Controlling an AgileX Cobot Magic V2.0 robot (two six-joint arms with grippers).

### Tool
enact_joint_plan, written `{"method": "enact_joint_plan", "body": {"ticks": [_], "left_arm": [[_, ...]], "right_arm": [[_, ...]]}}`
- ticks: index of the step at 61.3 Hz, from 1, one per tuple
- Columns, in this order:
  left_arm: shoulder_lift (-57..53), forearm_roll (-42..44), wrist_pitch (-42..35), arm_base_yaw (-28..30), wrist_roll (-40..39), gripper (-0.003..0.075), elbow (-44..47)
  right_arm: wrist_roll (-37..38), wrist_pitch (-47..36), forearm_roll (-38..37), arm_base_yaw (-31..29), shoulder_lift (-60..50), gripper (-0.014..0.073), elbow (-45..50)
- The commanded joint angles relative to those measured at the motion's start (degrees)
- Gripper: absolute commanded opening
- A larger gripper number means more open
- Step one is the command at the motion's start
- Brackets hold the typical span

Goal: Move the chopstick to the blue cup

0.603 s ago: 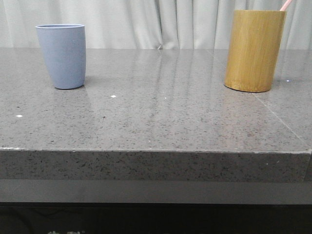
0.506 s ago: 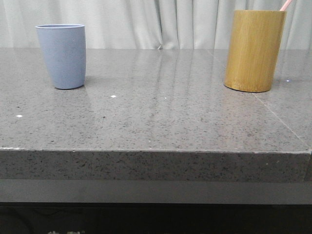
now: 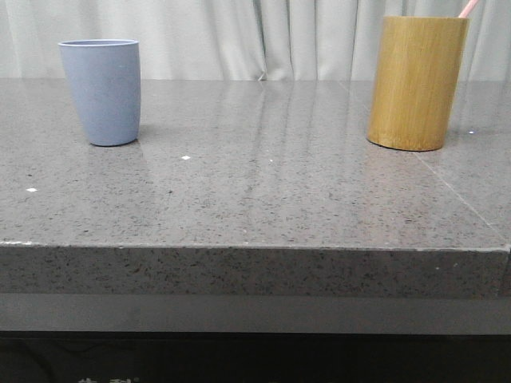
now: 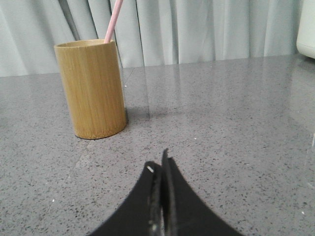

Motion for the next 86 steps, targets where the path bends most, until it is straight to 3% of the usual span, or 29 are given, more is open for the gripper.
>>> {"method": "enact_joint_plan", "body": {"ticks": [1, 13, 19, 34, 55, 63, 86], "left_arm": [[-1.3, -0.5, -4.4, 0.1, -0.4, -0.0019, 0.7], [-1.3, -0.5, -8.7, 0.1, -0.4, -0.0019, -0.1], [-1.3, -0.6, -7.0, 0.1, -0.4, -0.0019, -3.4], [2.4, -0.9, 7.8, 0.1, -0.4, -0.0019, -20.2], [22.1, -0.9, 29.2, 0.1, -0.4, -0.0019, -41.8], [28.0, -1.2, 30.2, 0.1, -0.4, -0.0019, -44.2], [34.9, -1.5, 30.2, 0.1, -0.4, -0.0019, -44.3]], "right_arm": [[0.0, -4.9, -0.8, -0.4, -1.2, -0.0068, -0.2], [0.0, -4.9, -0.8, -0.4, -1.2, -0.0068, -0.4], [0.0, -4.4, -0.8, -0.4, -1.2, -0.0068, -1.9], [0.0, 1.7, -0.8, -0.4, -0.2, -0.0068, -13.2], [-0.1, 20.1, -1.7, -0.4, 13.8, -0.0068, -34.1], [-0.1, 24.9, -1.7, -0.4, 20.6, -0.0068, -37.9], [-2.1, 30.0, -0.9, -0.4, 29.7, -0.0068, -37.7]]}}
